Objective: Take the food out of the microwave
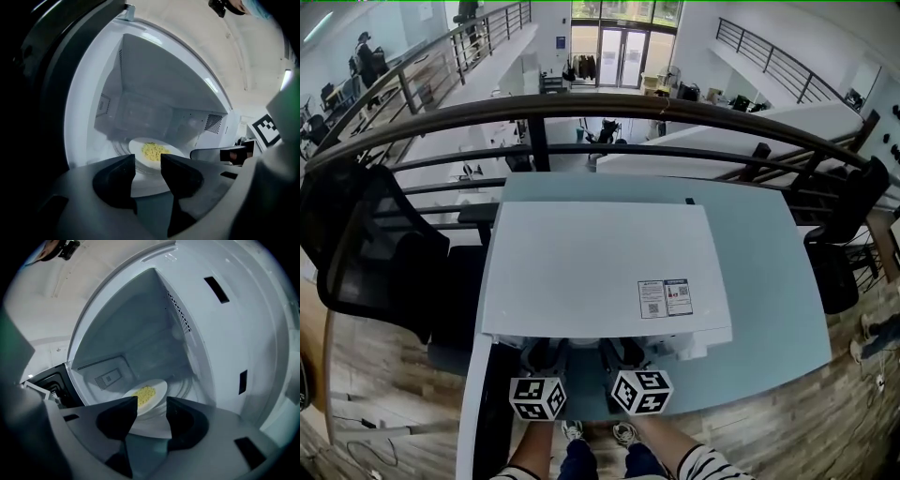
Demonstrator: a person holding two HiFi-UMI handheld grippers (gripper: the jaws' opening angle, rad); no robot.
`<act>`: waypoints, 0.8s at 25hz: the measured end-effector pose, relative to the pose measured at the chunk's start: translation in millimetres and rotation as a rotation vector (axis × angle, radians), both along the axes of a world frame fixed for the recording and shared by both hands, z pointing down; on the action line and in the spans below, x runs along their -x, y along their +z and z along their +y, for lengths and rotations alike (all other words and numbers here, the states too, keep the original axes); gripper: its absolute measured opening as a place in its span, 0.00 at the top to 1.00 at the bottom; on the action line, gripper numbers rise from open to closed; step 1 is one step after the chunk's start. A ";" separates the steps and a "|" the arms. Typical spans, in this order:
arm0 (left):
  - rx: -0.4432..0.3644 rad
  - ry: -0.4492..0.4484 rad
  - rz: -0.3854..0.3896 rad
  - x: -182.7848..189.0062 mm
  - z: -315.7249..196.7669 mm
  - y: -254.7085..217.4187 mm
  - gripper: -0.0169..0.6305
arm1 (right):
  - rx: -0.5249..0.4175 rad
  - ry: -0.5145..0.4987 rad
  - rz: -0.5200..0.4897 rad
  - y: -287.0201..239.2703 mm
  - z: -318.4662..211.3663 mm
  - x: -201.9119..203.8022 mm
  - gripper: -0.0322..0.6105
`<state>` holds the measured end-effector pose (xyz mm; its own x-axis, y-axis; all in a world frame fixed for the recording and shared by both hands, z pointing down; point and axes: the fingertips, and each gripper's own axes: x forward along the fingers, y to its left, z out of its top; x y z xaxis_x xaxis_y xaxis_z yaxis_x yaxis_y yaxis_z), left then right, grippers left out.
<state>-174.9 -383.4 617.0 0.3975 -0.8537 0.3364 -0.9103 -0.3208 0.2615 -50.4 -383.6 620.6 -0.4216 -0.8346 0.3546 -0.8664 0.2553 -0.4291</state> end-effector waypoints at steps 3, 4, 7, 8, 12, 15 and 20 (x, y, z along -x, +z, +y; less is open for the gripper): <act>-0.009 0.001 0.002 -1.2 -7.0 1.6 0.74 | -0.012 0.004 0.006 1.8 -8.2 0.9 0.64; -0.009 -0.002 0.003 -1.3 -9.0 2.5 0.74 | -0.015 0.003 0.009 2.1 -10.9 1.7 0.64; 0.000 -0.019 0.014 -0.4 -14.5 3.9 0.74 | -0.018 0.010 0.018 1.7 -18.4 3.2 0.64; 0.005 -0.023 0.018 -0.3 -16.2 4.5 0.74 | -0.015 0.015 0.019 1.9 -20.7 3.3 0.64; 0.032 -0.031 0.026 -1.0 -21.6 7.7 0.71 | 0.006 0.027 0.023 5.2 -26.6 3.3 0.64; 0.042 -0.043 0.042 0.2 -23.3 6.7 0.71 | 0.017 0.021 0.033 6.3 -26.4 5.5 0.64; 0.060 -0.034 0.034 -2.6 -23.3 8.1 0.71 | 0.041 -0.018 0.036 8.3 -27.1 14.1 0.64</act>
